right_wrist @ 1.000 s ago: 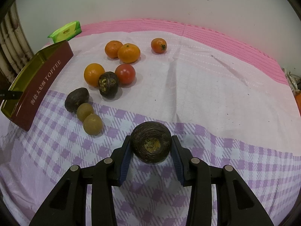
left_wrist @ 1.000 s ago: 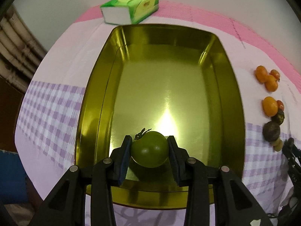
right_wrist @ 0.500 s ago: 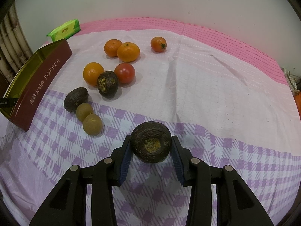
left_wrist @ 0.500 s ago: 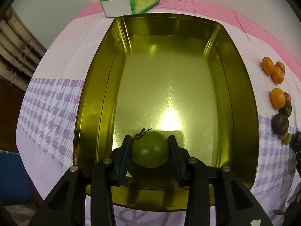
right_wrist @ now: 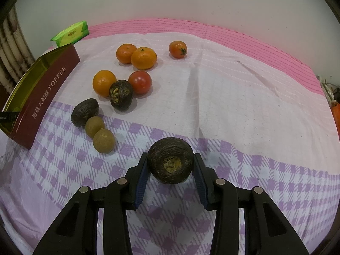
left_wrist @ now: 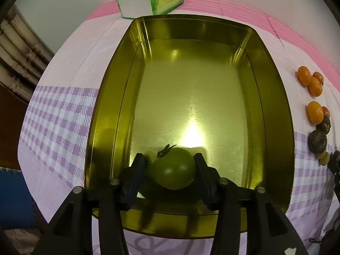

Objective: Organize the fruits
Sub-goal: 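Carry the green tomato into the gold tin tray and open the left gripper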

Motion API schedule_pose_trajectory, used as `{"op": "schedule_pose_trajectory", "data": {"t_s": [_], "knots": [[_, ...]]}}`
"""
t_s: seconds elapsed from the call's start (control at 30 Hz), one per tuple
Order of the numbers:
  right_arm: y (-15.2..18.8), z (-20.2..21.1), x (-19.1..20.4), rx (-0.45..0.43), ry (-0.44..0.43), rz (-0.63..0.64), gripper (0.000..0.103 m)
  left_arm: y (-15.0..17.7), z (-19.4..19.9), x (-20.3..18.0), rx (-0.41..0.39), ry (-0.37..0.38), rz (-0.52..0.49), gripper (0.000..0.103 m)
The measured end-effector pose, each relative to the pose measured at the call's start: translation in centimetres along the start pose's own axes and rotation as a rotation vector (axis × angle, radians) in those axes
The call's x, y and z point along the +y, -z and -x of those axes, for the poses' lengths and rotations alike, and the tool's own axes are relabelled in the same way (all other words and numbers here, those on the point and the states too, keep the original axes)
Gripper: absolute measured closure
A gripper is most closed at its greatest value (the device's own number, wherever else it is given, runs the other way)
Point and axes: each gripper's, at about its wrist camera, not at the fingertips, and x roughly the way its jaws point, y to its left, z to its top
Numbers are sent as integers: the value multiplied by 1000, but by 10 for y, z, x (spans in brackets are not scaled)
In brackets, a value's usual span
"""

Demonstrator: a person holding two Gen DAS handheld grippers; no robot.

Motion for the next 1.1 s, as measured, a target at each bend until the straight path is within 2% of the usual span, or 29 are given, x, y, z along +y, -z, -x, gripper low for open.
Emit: {"op": "schedule_pose_trajectory", "data": {"t_s": [0.13,0.2,0.4,0.63,0.7,0.73,0.87,1.1], "knots": [[1,0,0,-1,6,-8,62,2,2,2,0,35,7,52],[2,1,0,0,8,-9,62,2,7,2,-16,57,7,43],[2,5,-2,5,20,-7,62,2,25,1,-75,81,-11,30],[-3,21,-1,-10,51,15,62,3,48,7,-148,69,-7,23],[-8,28,1,-20,48,23,62,6,54,9,-168,64,1,13],[-12,30,4,-27,49,30,62,6,56,11,-174,61,4,13],[-25,48,16,-62,22,70,62,9,61,19,-187,51,31,11],[-52,67,67,-95,-135,150,62,17,67,33,-208,7,80,5]]}}
